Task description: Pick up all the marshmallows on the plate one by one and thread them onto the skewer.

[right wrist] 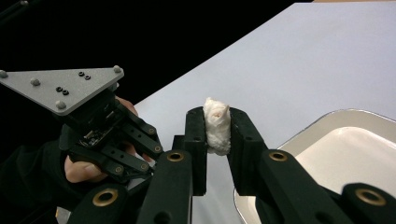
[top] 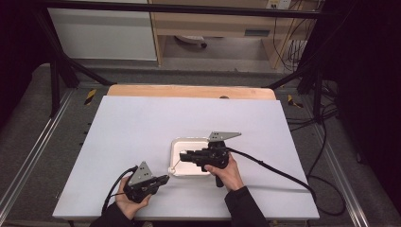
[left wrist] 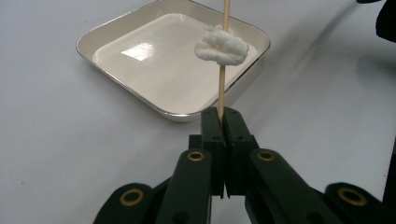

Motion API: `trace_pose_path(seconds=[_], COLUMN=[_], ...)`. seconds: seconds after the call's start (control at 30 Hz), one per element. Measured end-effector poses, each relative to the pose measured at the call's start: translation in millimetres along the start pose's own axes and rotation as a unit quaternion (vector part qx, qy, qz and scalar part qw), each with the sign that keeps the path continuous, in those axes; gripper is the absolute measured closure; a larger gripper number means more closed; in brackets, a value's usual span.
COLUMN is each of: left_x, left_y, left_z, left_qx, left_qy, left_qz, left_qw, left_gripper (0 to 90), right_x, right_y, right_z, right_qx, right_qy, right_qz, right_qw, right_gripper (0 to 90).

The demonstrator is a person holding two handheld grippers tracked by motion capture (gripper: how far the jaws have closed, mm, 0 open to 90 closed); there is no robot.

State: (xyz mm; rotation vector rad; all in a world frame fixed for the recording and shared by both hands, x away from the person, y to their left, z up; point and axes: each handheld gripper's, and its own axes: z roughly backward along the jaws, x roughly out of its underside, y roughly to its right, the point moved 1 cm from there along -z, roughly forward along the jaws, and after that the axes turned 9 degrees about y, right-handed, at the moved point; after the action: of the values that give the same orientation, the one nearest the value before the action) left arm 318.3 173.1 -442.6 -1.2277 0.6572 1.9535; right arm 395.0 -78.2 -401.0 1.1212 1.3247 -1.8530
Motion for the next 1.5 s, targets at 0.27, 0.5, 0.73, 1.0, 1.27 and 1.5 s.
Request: trace_pose_path(seconds=[0.27,0.5,0.73,1.0,1.27,1.5], left_x=[0.4,0.5,0.0,-2.6,-4.3,-2.4], left_y=[0.1,0.2,0.3,1.2,0.1,-8.3], left_z=[-0.6,-0.9,-1.3,-4.3,-3.6,1.4], left_qx=[0.001,0.001,0.004,0.002,0.001,-0.011], left_qy=[-0.003,-0.004,-0.002,0.001,0.007,0.011], left_qz=[0.0,-0.001,0.0,0.002,0.008,0.029], left_qw=[1.0,1.0,1.0,1.0,0.9999,0.9995], left_gripper=[88.8,88.9,88.8,88.8,88.6,88.6], right_x=[3.0,5.0,7.9,25.3,18.7,4.0], right_y=[-0.4,-0.1,-0.7,0.9,-2.3,-5.4], right_z=[-1.2,-2.5,-4.0,-16.7,-11.9,1.5], right_qx=[0.0,0.0,0.0,-0.009,0.003,0.047], right_qy=[-0.002,-0.002,-0.008,-0.034,-0.027,-0.026], right_qz=[0.002,0.004,0.002,-0.004,0.007,0.043], right_qw=[1.0,1.0,1.0,0.9994,0.9996,0.9976], right_gripper=[79.8,79.9,79.8,78.6,66.1,37.8])
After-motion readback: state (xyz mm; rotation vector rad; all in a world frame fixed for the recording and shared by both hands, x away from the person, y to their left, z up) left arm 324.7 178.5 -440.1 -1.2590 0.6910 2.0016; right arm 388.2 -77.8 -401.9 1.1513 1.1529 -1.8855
